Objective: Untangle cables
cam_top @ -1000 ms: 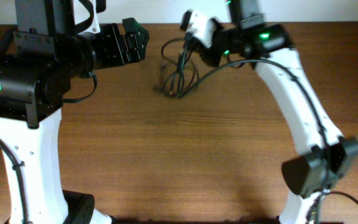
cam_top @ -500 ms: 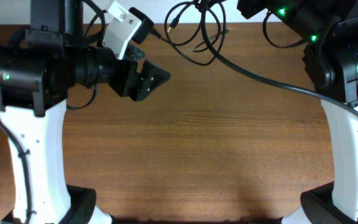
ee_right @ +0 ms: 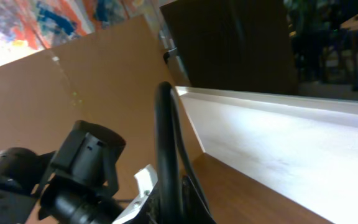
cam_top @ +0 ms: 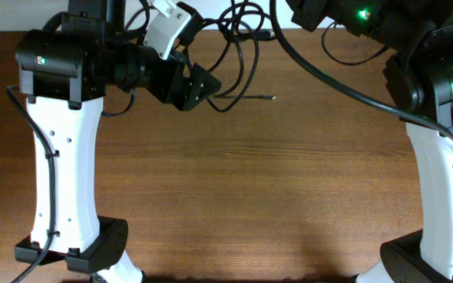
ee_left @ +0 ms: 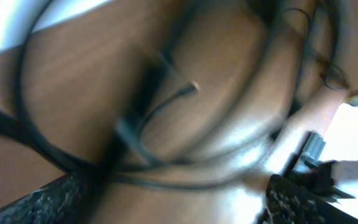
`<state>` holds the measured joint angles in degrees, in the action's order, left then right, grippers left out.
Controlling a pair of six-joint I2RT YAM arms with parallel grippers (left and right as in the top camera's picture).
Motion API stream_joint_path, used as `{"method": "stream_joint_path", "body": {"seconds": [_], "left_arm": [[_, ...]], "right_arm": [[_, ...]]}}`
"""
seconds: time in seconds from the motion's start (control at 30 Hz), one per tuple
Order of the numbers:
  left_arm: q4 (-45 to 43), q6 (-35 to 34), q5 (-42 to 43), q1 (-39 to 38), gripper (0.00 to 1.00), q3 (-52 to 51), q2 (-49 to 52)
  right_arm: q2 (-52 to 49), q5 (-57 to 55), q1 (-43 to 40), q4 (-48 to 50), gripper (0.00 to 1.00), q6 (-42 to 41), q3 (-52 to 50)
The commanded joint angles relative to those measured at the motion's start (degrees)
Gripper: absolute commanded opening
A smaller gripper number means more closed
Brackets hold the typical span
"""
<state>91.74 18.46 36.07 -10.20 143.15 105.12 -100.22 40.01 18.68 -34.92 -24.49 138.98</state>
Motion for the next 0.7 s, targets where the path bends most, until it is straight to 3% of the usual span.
{"method": "stream_joint_path", "body": {"seconds": [0.0,0.17,0.27,0.3,0.33,0.37,0.4,0.43,0.47,0.63,0.67], "left_arm": [[-3.3,0.3,-4.4,0.1,0.95,0.3,0.2],[-6.3,0.2,-8.9,0.1,0.84,0.3,3.7],[-5.8,0.2,-1.0,0.1,0.71,0.3,6.8],[-5.8,0.2,-0.7,0.0,0.62,0.3,7.3],[-5.8,0.2,-0.7,-0.2,0.39,0.3,7.4],[-5.8,0.2,-0.7,-0.5,0.31,0.3,7.4],[-5.8,0.2,-0.7,-1.1,0.43,0.3,7.4],[-5.8,-1.0,-0.6,-1.7,0.69,0.3,7.4],[-5.7,-1.2,0.2,-2.2,0.8,0.3,7.4],[-6.2,-1.2,2.1,-5.3,0.82,0.3,7.4],[-6.4,-1.3,2.1,-5.3,0.41,0.3,7.4]], "right_arm": [[1.2,2.1,0.0,0.9,0.04,-3.0,1.3],[1.2,6.3,0.0,4.5,0.04,-4.0,1.3],[1.2,6.3,-0.4,5.0,0.04,-6.1,1.3],[1.2,6.3,-0.4,5.0,0.04,-6.1,1.3],[1.2,6.3,-0.4,5.1,0.04,-6.1,1.3],[1.2,6.3,-0.4,5.3,0.04,-6.1,1.3],[1.2,6.3,-0.4,5.4,0.04,-6.1,1.3],[1.2,6.3,-0.4,5.4,0.04,-6.1,1.3],[1.2,6.3,-0.4,5.4,0.04,-6.1,1.3],[1.2,6.4,-0.4,4.7,0.04,-6.1,1.3],[1.2,6.4,-0.4,4.7,0.04,-6.1,1.3]]}}
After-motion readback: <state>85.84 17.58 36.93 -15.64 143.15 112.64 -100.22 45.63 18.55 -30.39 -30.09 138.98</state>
